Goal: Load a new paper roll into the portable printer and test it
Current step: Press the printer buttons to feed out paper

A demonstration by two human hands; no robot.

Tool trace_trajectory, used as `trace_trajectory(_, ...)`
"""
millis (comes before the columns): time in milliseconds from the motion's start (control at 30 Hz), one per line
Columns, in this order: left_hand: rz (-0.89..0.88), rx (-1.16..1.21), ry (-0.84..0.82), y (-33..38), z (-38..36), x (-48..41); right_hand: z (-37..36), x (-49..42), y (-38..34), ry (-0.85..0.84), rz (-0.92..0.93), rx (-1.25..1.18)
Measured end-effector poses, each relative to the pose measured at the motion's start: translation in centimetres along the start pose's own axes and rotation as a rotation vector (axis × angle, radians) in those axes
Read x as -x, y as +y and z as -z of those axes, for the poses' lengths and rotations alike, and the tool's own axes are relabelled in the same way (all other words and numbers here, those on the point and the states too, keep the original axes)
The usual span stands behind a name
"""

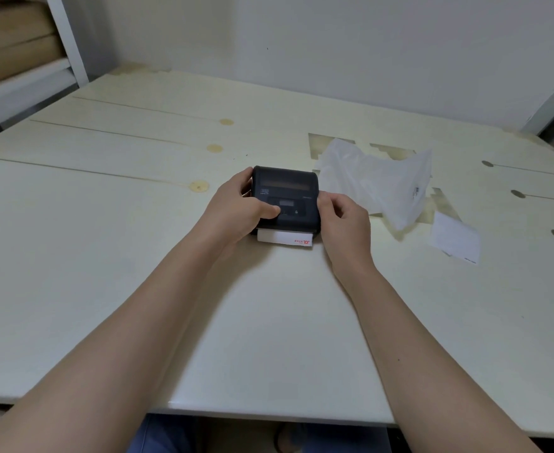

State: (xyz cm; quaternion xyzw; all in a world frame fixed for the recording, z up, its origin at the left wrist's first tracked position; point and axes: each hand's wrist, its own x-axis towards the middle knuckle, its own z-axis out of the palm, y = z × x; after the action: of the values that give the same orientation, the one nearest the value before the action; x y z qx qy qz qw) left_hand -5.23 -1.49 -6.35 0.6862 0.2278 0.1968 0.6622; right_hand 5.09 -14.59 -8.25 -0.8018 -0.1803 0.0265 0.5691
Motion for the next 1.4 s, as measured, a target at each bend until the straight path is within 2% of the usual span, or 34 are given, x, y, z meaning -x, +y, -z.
trace_trajectory(967,-0.007,0.005,-0.022,0.1,0.0,0.1,-0.1,0.0,0.0,0.003,0.010,-0.028)
trace_trajectory(1400,-0.145,-0.029,-0.019,-0.9,0.1,1.1,1.1,0.6,0.3,-0.096,0.067,-0.263)
